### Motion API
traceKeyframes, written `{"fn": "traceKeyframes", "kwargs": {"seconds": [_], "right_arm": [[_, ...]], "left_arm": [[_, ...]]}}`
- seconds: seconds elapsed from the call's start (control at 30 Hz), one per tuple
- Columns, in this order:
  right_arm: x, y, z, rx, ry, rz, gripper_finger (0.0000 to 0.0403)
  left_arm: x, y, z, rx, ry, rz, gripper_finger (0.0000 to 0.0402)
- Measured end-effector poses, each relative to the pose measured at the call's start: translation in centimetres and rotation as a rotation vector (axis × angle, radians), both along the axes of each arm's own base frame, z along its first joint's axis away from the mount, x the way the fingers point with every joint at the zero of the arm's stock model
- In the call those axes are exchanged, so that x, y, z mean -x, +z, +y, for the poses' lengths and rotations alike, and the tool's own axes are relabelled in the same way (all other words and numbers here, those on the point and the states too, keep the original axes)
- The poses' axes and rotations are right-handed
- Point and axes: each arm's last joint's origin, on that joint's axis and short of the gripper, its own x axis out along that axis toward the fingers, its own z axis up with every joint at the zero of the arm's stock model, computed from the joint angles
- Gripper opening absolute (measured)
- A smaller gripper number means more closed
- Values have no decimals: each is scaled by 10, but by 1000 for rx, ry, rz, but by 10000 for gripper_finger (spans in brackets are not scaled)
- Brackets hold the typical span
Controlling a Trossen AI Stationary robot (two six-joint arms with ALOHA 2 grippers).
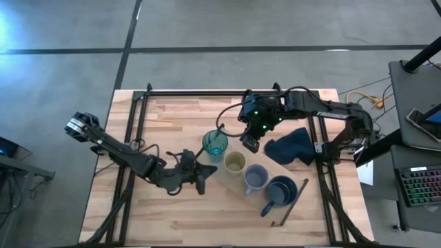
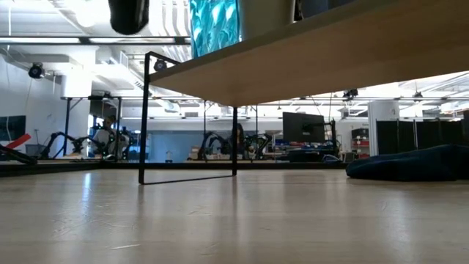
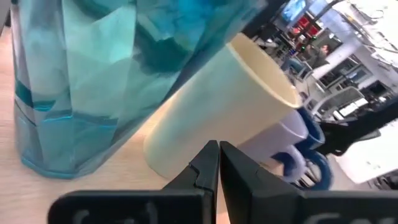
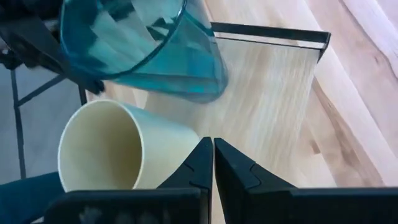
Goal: Stack small to large cups/mugs on shelf
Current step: Adjust the light brown shelf on the table, then return to Home Position
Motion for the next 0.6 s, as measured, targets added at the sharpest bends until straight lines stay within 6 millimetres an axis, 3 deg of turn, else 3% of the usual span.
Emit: {"fn": "traceKeyframes", "kwargs": {"seconds": [0.1, 0.2, 0.3, 0.37, 0.5, 0.6], "right_arm": [[7, 8, 2, 8, 1, -37, 9], [20, 30, 5, 88, -1, -168, 9], [43, 57, 7, 171, -43, -311, 9], [64, 71, 8, 200, -98, -361, 9], [102, 94, 10, 133, -186, -465, 9], [126, 107, 25, 159, -78, -562, 9]], "left_arm": [[11, 16, 1, -28, -32, -47, 0], [26, 49, 4, -132, -86, -178, 0], [46, 84, 12, -265, -182, -340, 0], [59, 97, 17, -340, -301, -431, 0], [73, 101, 25, -480, -483, -542, 0], [79, 95, 35, -486, -462, -565, 0]]}}
